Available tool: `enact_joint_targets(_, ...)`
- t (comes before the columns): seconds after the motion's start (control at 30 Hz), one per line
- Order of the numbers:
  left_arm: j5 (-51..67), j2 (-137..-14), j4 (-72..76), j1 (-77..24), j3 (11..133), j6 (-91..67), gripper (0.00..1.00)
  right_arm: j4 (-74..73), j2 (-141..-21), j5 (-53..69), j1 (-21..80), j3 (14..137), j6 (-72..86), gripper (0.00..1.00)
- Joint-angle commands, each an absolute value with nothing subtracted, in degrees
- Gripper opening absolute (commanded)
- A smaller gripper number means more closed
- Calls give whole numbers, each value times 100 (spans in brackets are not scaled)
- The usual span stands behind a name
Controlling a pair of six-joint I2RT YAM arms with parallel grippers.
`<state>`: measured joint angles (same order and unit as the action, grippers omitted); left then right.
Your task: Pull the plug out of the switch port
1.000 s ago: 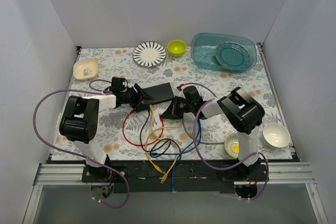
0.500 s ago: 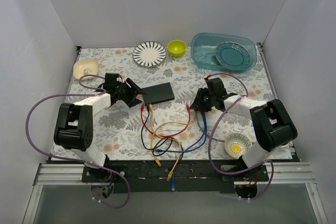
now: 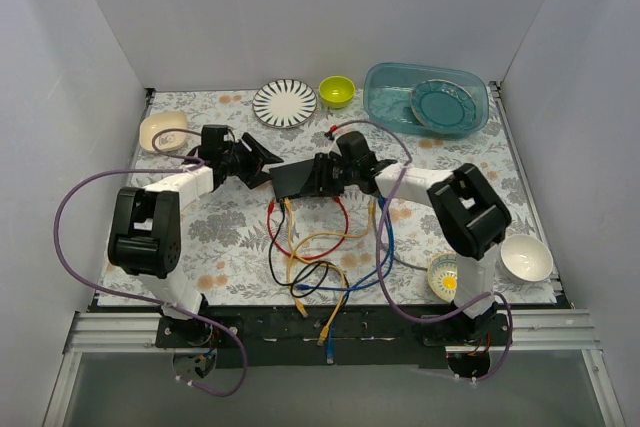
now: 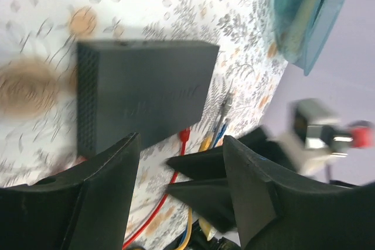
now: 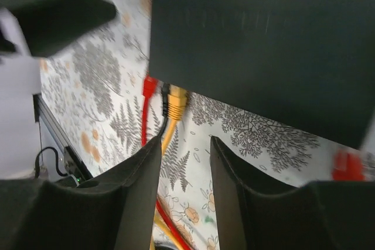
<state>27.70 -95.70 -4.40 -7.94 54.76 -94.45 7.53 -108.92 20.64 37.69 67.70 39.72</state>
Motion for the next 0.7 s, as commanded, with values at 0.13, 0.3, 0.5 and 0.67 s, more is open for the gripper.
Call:
enact_joint_targets(0.13, 3330, -10362, 202, -773, 5915, -9501, 57, 1301, -11847, 2610, 4139, 7065, 4790, 45)
enact_joint_targets(0.3, 3428, -10617, 123, -791, 5863, -9369, 56, 1388, -12172, 2576, 4157, 7312, 5193, 44)
enact_joint_targets(0.5, 3358, -10556, 114, -782, 5616, -9343, 56, 2002, -12331, 2277, 4131, 7111, 6028, 43)
enact_joint_targets(0.67, 3305, -10512, 44, -791, 5616, -9316, 56, 2601, -12427, 2101, 4131, 6926, 6722, 42)
